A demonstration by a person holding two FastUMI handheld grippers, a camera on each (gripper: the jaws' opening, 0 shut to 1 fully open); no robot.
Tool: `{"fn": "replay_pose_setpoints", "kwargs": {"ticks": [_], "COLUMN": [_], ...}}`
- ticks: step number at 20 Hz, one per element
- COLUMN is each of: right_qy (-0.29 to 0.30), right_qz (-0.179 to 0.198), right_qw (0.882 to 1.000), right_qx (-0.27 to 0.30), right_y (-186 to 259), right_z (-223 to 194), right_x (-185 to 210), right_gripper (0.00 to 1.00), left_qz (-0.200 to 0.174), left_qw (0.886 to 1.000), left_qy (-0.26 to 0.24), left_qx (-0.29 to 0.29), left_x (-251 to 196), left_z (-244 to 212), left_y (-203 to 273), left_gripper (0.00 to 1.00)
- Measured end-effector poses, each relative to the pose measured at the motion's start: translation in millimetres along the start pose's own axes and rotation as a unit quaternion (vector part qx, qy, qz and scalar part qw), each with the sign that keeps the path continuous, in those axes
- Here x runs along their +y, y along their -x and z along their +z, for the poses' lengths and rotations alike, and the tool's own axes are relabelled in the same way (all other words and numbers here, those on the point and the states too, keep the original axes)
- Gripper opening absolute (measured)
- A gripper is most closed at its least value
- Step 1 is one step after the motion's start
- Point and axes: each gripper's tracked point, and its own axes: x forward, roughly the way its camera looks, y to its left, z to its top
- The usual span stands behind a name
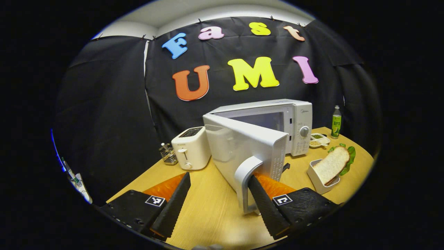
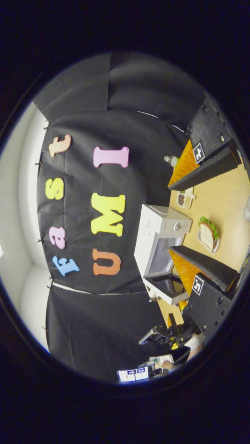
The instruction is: Open the microwave oven with the left hand, put the food in, and close the microwave oven.
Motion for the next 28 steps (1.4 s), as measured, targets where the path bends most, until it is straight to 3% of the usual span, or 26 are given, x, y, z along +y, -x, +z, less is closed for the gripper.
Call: {"fn": "replay_pose_setpoints", "kwargs": {"ticks": [2, 5, 6, 8, 13, 17, 19, 21, 22, 23, 24, 25, 28], "right_qy": [-0.005, -0.018, -0.024, -0.029, -0.044, -0.077, -0.104, -0.139, -0.156, -0.174, -0.189, -0.201, -0.209], "right_qz": [0.005, 0.013, 0.014, 0.014, 0.011, 0.023, 0.032, 0.032, 0.034, 0.028, 0.036, 0.04, 0.063], "right_qw": [1.0, 1.0, 0.999, 0.999, 0.997, 0.992, 0.986, 0.976, 0.971, 0.965, 0.96, 0.954, 0.938], "right_qx": [0.006, 0.021, 0.026, 0.032, 0.054, 0.097, 0.13, 0.164, 0.177, 0.193, 0.202, 0.22, 0.269], "right_y": [-4.8, -10.2, -12.0, -16.5, -33.8, -53.6, -64.5, -79.3, -86.0, -92.7, -101.0, -108.4, -131.0], "right_z": [-4.9, -14.9, -18.9, -23.4, -43.4, -74.9, -102.7, -130.5, -144.4, -160.0, -171.4, -184.6, -219.8], "right_x": [6.9, 16.1, 19.8, 26.0, 32.3, 27.3, 22.9, 14.3, 11.2, 8.4, 9.2, 8.7, 5.6], "right_gripper": [1.0, 0.96, 1.0, 0.96, 0.96, 1.0, 0.96, 1.0, 0.99, 0.9, 0.99, 0.89, 0.85], "left_qz": [0.013, 0.014, 0.018, 0.04, 0.067, 0.05, 0.033, 0.013, 0.006, 0.0, -0.005, -0.01, -0.015], "left_qw": [1.0, 1.0, 1.0, 0.999, 0.998, 0.998, 0.999, 0.999, 0.999, 0.998, 0.998, 0.998, 0.999], "left_qy": [0.005, 0.019, 0.013, -0.007, -0.002, 0.025, 0.027, 0.033, 0.037, 0.04, 0.04, 0.04, 0.028], "left_qx": [0.008, 0.02, 0.021, 0.021, 0.018, 0.0, -0.014, -0.029, -0.035, -0.04, -0.042, -0.044, -0.039], "left_x": [26.4, 52.4, 60.5, 84.7, 125.1, 112.3, 96.2, 76.1, 67.7, 57.5, 48.9, 40.3, 20.2], "left_z": [-8.9, -16.6, -18.0, -24.0, -23.4, -0.1, 12.7, 31.7, 39.6, 47.5, 54.5, 60.2, 70.6], "left_y": [5.9, 13.7, 18.2, 23.3, 47.8, 58.0, 62.4, 66.9, 67.8, 68.7, 71.4, 72.9, 75.8], "left_gripper": [0.96, 0.96, 0.96, 0.97, 0.97, 0.97, 0.96, 0.96, 0.96, 0.96, 0.96, 0.97, 0.96]}}
